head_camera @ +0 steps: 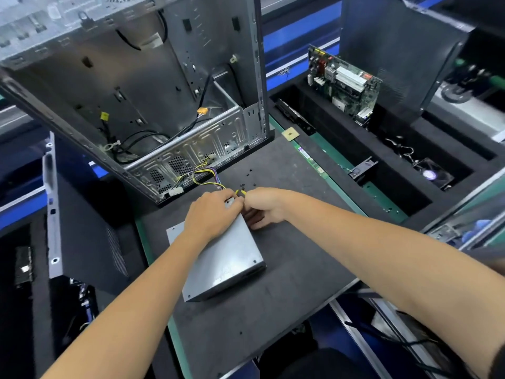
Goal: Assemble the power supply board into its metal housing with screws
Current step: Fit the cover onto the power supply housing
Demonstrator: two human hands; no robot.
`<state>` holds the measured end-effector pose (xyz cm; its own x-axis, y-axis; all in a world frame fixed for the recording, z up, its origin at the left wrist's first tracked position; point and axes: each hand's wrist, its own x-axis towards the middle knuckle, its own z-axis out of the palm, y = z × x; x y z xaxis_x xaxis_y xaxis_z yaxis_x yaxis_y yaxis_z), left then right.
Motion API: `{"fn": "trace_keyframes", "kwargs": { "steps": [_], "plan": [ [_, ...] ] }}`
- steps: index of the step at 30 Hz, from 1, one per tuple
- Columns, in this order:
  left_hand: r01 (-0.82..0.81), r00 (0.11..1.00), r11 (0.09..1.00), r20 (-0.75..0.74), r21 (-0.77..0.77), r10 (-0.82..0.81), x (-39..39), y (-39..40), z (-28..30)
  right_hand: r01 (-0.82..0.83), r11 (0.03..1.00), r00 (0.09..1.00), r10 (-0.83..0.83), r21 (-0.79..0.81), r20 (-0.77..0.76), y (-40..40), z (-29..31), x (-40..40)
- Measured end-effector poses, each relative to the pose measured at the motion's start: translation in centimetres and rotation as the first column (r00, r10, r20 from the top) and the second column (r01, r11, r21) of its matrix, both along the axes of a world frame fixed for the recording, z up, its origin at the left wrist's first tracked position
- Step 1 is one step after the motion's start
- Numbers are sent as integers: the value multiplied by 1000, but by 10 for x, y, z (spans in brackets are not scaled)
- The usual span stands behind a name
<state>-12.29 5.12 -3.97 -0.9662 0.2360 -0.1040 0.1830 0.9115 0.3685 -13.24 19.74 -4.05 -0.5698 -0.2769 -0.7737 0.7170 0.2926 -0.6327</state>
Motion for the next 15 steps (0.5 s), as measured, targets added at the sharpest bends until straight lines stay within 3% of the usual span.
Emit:
{"fn": "trace_keyframes", "kwargs": {
  "steps": [3, 7, 12, 15],
  "plan": [
    [-13, 1000, 1000, 23, -27, 13, -2, 1, 0, 22, 999, 1000, -22, -42, 10, 3, -3, 1],
    [6, 994, 997, 110, -75, 2, -5, 3, 2, -69, 996, 998, 68, -49, -10, 7, -1, 2],
    [-27, 999, 994, 40, -109, 31, -3, 6, -1, -185, 982, 981, 186, 29, -45, 5, 3, 4],
    [-21, 1000, 994, 21, -105, 23, -1, 6, -2, -200, 980, 979, 200, -7, -28, 5, 3, 5]
  ]
}}
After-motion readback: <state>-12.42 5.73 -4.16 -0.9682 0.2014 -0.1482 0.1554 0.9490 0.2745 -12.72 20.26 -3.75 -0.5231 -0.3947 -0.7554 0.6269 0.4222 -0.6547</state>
